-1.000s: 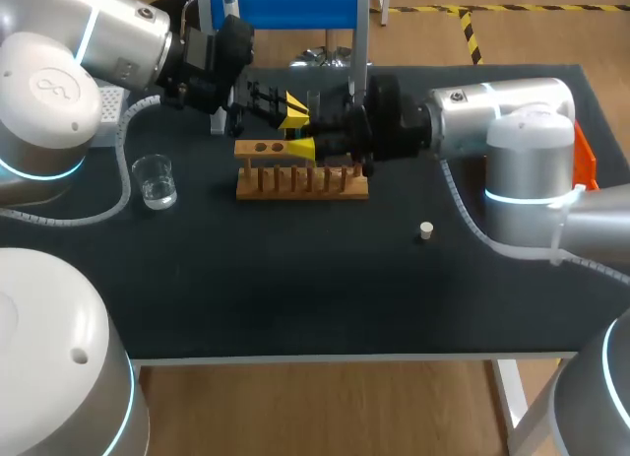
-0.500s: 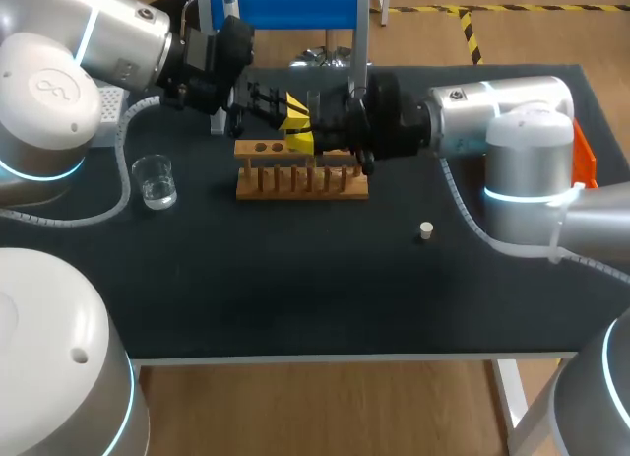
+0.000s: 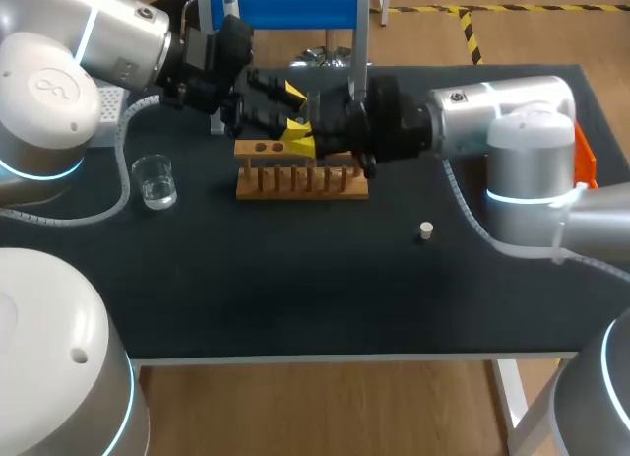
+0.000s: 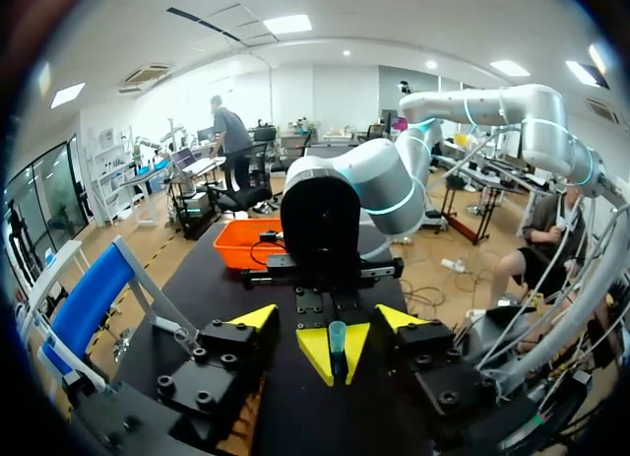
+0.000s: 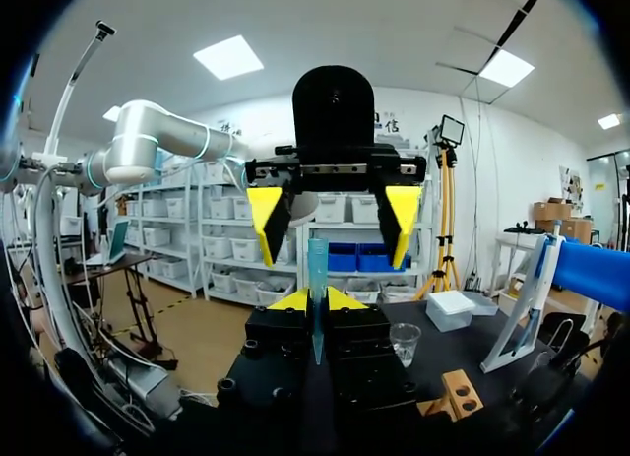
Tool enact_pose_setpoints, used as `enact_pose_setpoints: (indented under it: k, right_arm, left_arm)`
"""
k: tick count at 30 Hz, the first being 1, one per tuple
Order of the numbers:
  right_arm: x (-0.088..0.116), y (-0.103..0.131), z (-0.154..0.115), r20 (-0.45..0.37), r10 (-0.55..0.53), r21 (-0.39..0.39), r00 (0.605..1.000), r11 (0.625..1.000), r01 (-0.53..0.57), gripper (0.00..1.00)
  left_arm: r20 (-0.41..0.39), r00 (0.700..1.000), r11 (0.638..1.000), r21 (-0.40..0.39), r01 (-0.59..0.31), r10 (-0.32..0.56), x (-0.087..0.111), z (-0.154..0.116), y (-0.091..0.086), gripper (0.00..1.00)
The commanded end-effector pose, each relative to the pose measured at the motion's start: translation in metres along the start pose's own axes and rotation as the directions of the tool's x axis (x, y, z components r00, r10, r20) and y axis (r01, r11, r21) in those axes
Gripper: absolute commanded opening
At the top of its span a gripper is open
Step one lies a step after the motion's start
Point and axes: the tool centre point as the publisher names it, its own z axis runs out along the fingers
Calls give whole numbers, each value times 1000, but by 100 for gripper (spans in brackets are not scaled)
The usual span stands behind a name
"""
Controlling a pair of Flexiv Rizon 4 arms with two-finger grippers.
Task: Invert the test tube, pick up the pipette, mount the tip to pipette, aspirate from beaker and dispense into the tube, eject the tip, return the pipette, and cap with the stopper.
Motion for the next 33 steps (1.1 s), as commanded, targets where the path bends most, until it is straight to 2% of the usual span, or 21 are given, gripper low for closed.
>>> enact_pose_setpoints:
  k: [1, 10, 20, 33]
  right_arm:
    - [3, -3, -17, -4, -3, 6, 1000, 1000, 3, 0]
    - [6, -15, -69, 15, -1, 30, 1000, 1000, 0, 0]
    - [15, -37, -141, 95, -7, 70, 995, 998, 1, 0]
    - [28, -56, -194, 135, 21, 59, 991, 998, -30, 0]
  left_arm:
    - [-2, 1000, 1000, -3, 1, -1, -1, 0, -1, 100]
    - [-2, 1000, 1000, -3, 1, -1, -1, 0, -1, 100]
    - [-2, 1000, 1000, -3, 1, -1, -1, 0, -1, 100]
    - [-2, 1000, 1000, -3, 1, -1, -1, 0, -1, 100]
